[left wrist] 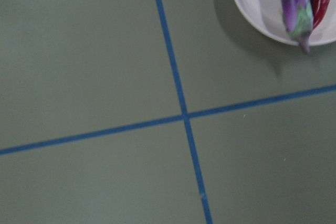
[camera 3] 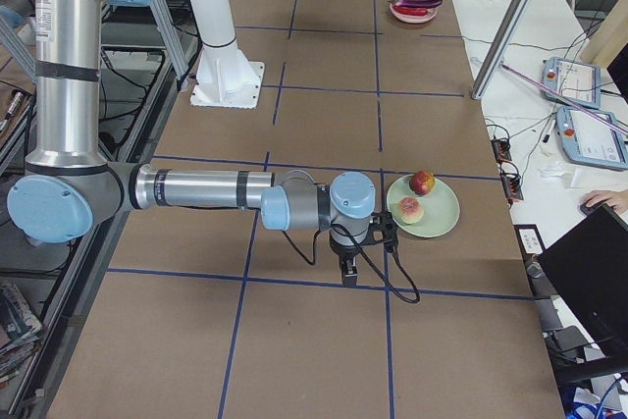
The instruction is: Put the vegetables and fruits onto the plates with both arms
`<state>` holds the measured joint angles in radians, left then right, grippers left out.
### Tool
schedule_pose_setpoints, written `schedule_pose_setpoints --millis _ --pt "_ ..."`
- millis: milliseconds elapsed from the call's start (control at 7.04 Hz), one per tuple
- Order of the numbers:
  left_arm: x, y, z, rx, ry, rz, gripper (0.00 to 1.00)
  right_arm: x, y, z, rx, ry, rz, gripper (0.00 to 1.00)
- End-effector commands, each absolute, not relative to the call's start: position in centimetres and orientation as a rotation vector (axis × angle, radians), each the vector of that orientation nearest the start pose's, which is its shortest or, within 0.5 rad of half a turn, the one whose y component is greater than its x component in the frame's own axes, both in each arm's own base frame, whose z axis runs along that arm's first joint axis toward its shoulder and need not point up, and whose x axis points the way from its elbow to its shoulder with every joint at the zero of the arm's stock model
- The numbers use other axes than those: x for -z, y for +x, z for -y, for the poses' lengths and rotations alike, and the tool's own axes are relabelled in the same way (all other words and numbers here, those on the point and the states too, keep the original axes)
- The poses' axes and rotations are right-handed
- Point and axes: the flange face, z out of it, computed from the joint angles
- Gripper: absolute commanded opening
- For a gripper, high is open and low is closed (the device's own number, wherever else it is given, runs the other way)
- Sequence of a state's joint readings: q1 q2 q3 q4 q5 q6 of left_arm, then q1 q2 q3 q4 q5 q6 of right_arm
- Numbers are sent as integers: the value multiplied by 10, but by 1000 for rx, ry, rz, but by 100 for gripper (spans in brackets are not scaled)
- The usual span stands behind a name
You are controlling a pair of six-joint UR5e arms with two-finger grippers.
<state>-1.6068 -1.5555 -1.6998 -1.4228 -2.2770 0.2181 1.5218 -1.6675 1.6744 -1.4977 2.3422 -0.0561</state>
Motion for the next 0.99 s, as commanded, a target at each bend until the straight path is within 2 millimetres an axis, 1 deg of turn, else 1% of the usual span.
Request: schedule_pose_setpoints --millis 0,284,426,568,710,852 --pt "-667 -86 411 -124 -39 -710 100 -648 41 457 129 75 773 100" --pt "-658 -86 413 -134 -18 -704 100 -648 41 457 128 74 778 100" --pt "-663 -85 412 -135 -27 -706 100 -648 41 457 128 74 779 100" --pt "-652 -85 418 -147 -4 -695 100 -648 41 457 129 75 779 100" --pt "-660 -84 417 -144 -20 -699 100 -648 41 457 129 75 779 100" --pt "-652 -84 418 -151 -4 -698 100 -648 41 457 129 75 779 100"
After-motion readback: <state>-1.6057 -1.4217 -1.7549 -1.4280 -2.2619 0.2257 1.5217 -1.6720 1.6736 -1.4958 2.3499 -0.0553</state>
